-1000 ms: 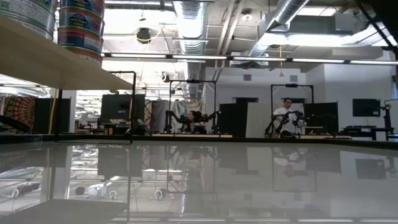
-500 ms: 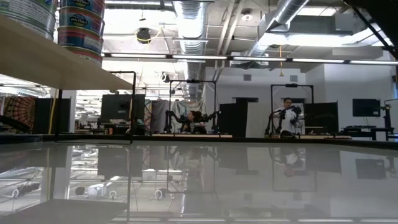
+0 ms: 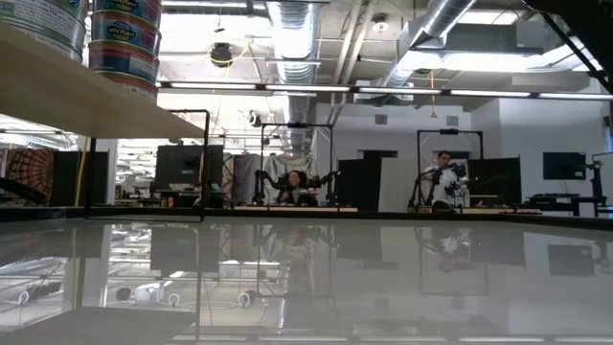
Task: Stack canned seafood by type on shelf
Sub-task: Stack the green tuna can on top of the green tuna can on the shelf
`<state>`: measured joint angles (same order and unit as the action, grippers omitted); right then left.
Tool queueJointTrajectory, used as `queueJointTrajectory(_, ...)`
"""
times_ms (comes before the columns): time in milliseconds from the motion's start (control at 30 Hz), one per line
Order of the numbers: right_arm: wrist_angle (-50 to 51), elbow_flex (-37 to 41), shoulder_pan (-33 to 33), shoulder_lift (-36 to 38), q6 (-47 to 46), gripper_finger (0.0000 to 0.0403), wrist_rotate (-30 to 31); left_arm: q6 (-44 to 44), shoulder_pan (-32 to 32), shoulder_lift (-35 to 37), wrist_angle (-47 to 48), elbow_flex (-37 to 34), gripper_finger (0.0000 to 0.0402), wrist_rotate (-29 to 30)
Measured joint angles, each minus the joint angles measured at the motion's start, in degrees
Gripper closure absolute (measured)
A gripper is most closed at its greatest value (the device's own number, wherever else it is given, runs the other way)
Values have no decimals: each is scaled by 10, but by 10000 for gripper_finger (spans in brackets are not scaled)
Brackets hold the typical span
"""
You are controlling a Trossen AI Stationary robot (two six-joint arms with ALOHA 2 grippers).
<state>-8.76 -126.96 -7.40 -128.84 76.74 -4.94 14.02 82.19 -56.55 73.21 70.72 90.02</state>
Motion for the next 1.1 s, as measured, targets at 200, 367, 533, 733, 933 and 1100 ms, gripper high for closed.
queueJointTrajectory(200,1,0,0,0,-6,236,-4,-30,0,0,3,0,259,-1)
queueJointTrajectory(367,-5,0,0,0,-35,234,-14,-27,0,0,-30,0,223,-9)
queueJointTrajectory(533,-20,0,-1,0,-47,232,-15,50,0,0,-140,0,169,-6)
queueJointTrajectory(733,-15,0,-1,2,-47,232,-13,120,1,0,-256,0,141,0)
queueJointTrajectory(933,-2,0,-1,6,-47,232,9,183,12,0,-386,0,130,0)
queueJointTrajectory(1100,25,0,1,6,-48,232,10,225,22,0,-517,0,129,-2)
